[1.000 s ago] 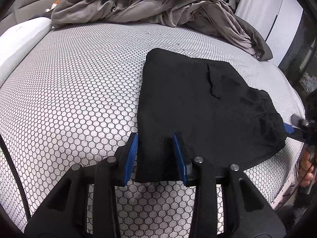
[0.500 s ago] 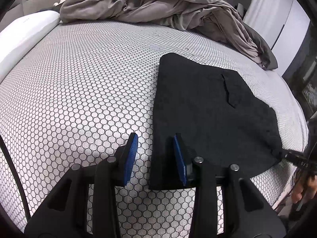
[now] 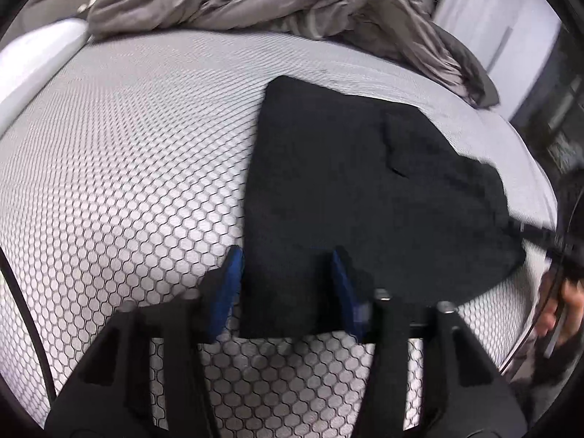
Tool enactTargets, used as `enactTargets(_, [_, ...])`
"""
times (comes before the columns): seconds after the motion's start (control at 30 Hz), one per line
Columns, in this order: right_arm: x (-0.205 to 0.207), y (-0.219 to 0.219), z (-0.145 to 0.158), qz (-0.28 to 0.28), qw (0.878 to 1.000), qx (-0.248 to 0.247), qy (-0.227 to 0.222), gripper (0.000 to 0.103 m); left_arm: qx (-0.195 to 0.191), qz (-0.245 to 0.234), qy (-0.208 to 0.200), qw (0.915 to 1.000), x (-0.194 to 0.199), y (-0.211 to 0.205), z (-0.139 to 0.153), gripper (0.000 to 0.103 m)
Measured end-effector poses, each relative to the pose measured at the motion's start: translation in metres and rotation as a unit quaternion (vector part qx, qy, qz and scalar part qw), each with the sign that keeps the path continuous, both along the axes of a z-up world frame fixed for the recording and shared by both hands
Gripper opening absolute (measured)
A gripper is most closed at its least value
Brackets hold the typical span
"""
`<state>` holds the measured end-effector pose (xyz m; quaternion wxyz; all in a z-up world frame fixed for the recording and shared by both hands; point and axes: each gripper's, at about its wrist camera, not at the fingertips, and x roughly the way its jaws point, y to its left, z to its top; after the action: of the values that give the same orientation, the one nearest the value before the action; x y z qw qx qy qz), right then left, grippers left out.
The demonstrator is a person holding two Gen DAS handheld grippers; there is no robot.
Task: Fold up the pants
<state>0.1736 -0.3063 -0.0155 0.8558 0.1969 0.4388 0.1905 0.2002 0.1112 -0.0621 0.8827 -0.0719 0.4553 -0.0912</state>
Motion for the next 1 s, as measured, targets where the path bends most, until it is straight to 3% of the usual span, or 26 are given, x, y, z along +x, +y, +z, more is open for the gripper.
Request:
enactTargets(0.07, [-0.003, 0.007, 0.012, 0.011, 1.0, -0.014, -0.025, 0.021, 0.015, -0.009, -0.004, 0.9998, -0.002, -0.004, 0.0, 0.043])
enactTargets(0.17, [0.007, 0.007, -0.011, -0.002, 0.998, -0.059, 0.012, 0.025, 0.012, -0.015, 0.003, 0.9998, -0.001, -0.006, -0.005, 0.043])
enactTargets(0.3, [0.01, -0.005, -0.015, -0.009, 1.0, -0.009, 0.027, 0.029, 0.017, -0.008, -0.005, 0.9998, -0.005, -0.01, 0.001, 0.043])
enactTargets(0.37, [0.007, -0.003, -0.012, -0.007, 1.0, -0.014, 0.022, 0.029, 0.024, -0.01, -0.01, 0.9996, -0.006, -0.013, 0.003, 0.036])
enactTargets(0.5, [0.011, 0.006, -0.015, -0.02, 1.0, -0.018, 0.013, 0.027, 0.047, -0.005, -0.021, 0.9987, -0.001, -0.018, 0.008, 0.034])
enactTargets(0.63, [0.011, 0.013, -0.009, -0.024, 0.999, -0.04, 0.016, 0.028, 0.046, 0.008, -0.022, 0.9987, 0.005, -0.021, 0.009, 0.034])
enactTargets(0.7, [0.008, 0.016, -0.005, -0.026, 0.998, -0.054, 0.019, 0.038, 0.046, 0.013, -0.025, 0.9985, 0.002, -0.02, 0.01, 0.034])
enactTargets(0.77, [0.004, 0.013, 0.004, -0.035, 0.997, -0.073, 0.006, 0.065, 0.054, 0.02, -0.035, 0.9977, -0.003, -0.02, 0.015, 0.035])
enactTargets(0.8, [0.0, 0.013, 0.01, -0.035, 0.996, -0.081, -0.006, 0.069, 0.059, 0.023, -0.042, 0.9971, -0.008, -0.019, 0.02, 0.035])
enactTargets(0.83, [-0.008, 0.014, 0.018, -0.033, 0.995, -0.091, -0.023, 0.076, 0.059, 0.026, -0.049, 0.9967, -0.012, -0.019, 0.023, 0.042])
enactTargets(0.9, [-0.024, 0.013, 0.031, -0.03, 0.993, -0.101, -0.057, 0.089, 0.057, 0.038, -0.074, 0.9949, -0.025, -0.016, 0.033, 0.065])
enactTargets(0.97, [-0.042, 0.013, 0.044, -0.022, 0.99, -0.099, -0.1, 0.099, 0.051, 0.057, -0.124, 0.9893, -0.042, -0.015, 0.049, 0.094])
enactTargets(1.0, [-0.053, 0.014, 0.05, -0.016, 0.988, -0.097, -0.12, 0.101, 0.046, 0.063, -0.145, 0.9864, -0.049, -0.015, 0.056, 0.097])
